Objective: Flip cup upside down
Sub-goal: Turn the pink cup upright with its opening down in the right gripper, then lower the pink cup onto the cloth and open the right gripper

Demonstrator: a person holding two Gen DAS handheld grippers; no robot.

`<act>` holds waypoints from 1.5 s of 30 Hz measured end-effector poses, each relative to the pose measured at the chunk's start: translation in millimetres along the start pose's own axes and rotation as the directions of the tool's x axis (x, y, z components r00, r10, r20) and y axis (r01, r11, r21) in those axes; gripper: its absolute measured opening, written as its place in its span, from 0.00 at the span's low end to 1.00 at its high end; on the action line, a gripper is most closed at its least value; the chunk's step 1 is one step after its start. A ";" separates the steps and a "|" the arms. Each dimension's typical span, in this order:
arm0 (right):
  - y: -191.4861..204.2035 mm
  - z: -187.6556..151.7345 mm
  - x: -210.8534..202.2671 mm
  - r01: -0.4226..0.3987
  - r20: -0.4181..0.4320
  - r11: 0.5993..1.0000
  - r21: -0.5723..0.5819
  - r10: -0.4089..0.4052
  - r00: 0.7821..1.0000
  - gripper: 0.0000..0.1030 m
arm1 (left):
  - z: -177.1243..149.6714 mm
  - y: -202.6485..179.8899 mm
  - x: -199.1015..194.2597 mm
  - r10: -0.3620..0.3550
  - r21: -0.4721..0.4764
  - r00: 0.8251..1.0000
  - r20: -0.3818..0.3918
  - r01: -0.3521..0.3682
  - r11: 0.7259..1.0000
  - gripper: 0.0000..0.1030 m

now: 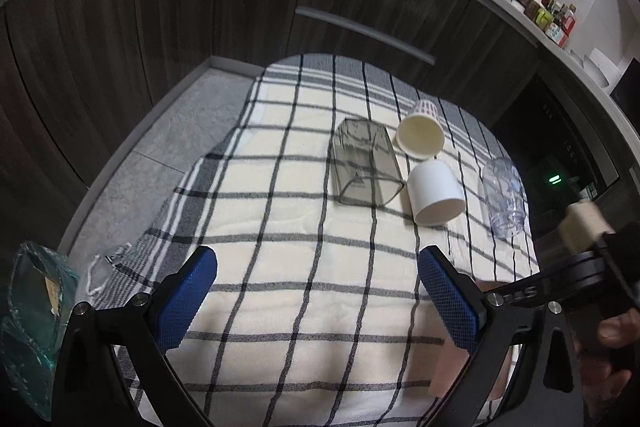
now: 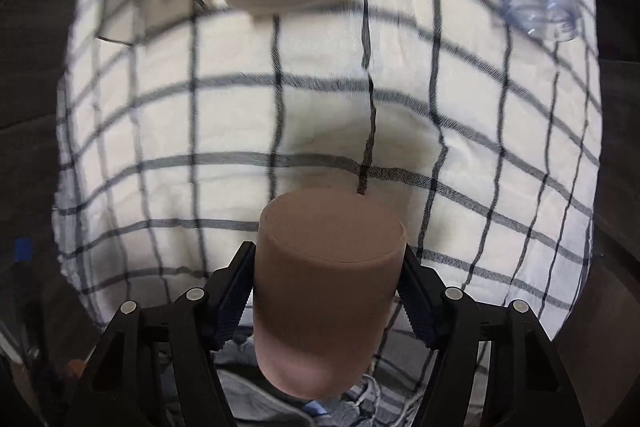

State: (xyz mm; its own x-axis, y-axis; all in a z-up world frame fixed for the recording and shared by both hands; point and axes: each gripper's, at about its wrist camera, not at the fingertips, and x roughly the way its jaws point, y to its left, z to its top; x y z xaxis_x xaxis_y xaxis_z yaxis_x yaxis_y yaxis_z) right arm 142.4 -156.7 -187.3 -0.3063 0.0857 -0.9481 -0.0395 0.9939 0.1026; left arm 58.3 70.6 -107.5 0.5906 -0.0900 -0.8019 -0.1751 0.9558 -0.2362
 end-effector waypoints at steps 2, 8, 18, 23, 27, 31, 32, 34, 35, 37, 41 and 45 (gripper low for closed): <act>1.8 -7.6 -23.5 -0.009 0.085 1.000 -0.025 0.011 0.996 0.65 | -1.2 0.4 -5.3 0.002 -0.009 1.000 0.029 -0.002 1.000 0.99; -4.8 -31.6 -78.6 -0.005 0.458 0.998 -0.067 0.036 0.888 0.65 | -9.7 1.4 -7.9 0.005 -0.006 0.996 0.093 -0.004 1.000 0.99; 14.5 -63.1 -68.2 0.078 0.863 0.997 -0.008 -0.032 0.504 0.65 | -28.8 -4.8 2.7 0.005 0.042 0.992 0.127 -0.011 0.999 0.99; 14.2 -67.3 -42.5 0.106 0.929 0.994 0.036 -0.072 0.362 0.65 | -41.5 -6.0 21.4 0.059 0.082 0.992 0.108 -0.068 0.994 0.99; 18.0 -63.5 -19.7 0.122 0.948 0.990 0.072 -0.106 0.300 0.65 | -49.1 -4.5 39.1 0.090 0.096 0.994 0.060 -0.096 0.991 0.99; 15.0 -57.8 -3.5 0.101 0.947 0.990 0.095 -0.122 0.299 0.65 | -51.6 -3.8 43.6 0.112 0.098 0.992 0.063 -0.118 0.988 0.99; 14.0 -58.2 -0.1 0.101 0.947 0.990 0.100 -0.126 0.297 0.65 | -52.9 -5.4 44.9 0.113 0.106 0.992 0.063 -0.119 0.987 0.99; 11.9 -58.6 4.5 0.096 0.945 0.990 0.101 -0.126 0.301 0.65 | -54.9 -7.9 46.6 0.112 0.117 0.992 0.061 -0.119 0.986 0.99; 11.3 -58.8 7.4 0.097 0.945 0.990 0.101 -0.126 0.303 0.65 | -55.7 -9.6 47.5 0.114 0.124 0.992 0.061 -0.121 0.985 0.99; 10.5 -61.7 13.3 0.103 0.948 0.989 0.101 -0.128 0.293 0.65 | -57.9 -13.4 48.5 0.112 0.141 0.992 0.060 -0.120 0.983 0.99; 17.5 -72.0 23.3 0.144 0.952 0.985 0.099 -0.136 0.275 0.65 | -59.1 -15.7 49.8 0.119 0.152 0.991 0.062 -0.127 0.980 0.99; 20.0 -74.3 25.1 0.154 0.953 0.984 0.089 -0.129 0.274 0.65 | -58.0 -14.3 49.4 0.121 0.148 0.991 0.065 -0.129 0.981 0.99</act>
State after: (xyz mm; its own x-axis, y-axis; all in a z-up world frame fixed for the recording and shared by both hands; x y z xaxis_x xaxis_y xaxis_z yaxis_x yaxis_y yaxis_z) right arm 63.2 -139.8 -186.6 0.8277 -0.0391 -0.5598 -0.0015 0.9974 -0.0718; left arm 44.3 36.2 -175.5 0.6152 0.0443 -0.7871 -0.1315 0.9902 -0.0470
